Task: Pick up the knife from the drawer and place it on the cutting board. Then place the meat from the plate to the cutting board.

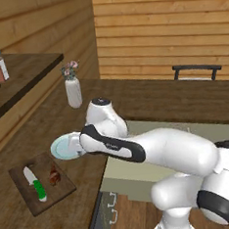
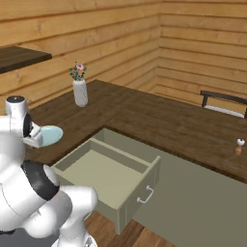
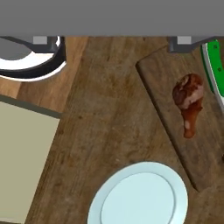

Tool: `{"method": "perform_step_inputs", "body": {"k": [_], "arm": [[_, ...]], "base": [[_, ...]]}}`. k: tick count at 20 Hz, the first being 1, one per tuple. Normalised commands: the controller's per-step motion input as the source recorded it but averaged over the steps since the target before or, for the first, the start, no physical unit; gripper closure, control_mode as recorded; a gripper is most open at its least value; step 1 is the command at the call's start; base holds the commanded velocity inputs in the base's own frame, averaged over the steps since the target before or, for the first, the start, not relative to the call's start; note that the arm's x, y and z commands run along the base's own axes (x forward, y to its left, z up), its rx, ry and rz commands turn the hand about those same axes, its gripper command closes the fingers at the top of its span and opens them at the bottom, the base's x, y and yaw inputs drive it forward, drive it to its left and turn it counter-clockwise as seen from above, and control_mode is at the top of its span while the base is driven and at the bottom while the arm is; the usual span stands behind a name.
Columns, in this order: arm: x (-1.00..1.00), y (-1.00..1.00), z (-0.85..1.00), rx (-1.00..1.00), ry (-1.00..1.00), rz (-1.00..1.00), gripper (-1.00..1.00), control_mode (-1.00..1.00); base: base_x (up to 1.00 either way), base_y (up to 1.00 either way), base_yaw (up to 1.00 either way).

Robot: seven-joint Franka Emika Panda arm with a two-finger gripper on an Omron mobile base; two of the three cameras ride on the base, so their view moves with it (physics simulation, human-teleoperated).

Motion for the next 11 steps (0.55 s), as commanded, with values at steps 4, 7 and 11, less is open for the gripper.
{"method": "perform_step_inputs", "body": {"k": [4, 7, 11], "arm": [[0.0, -0.63, 0.03, 0.06, 0.02, 0.0, -1.0, -1.0], [0.02, -0.43, -0.05, 0.03, 0.1, -0.01, -1.0, -1.0], [0.03, -0.13, -0.03, 0.0, 0.1, -0.03, -1.0, -1.0]], "base": [[0.0, 0.0, 0.0], [0.0, 0.0, 0.0], [0.0, 0.0, 0.0]]}}
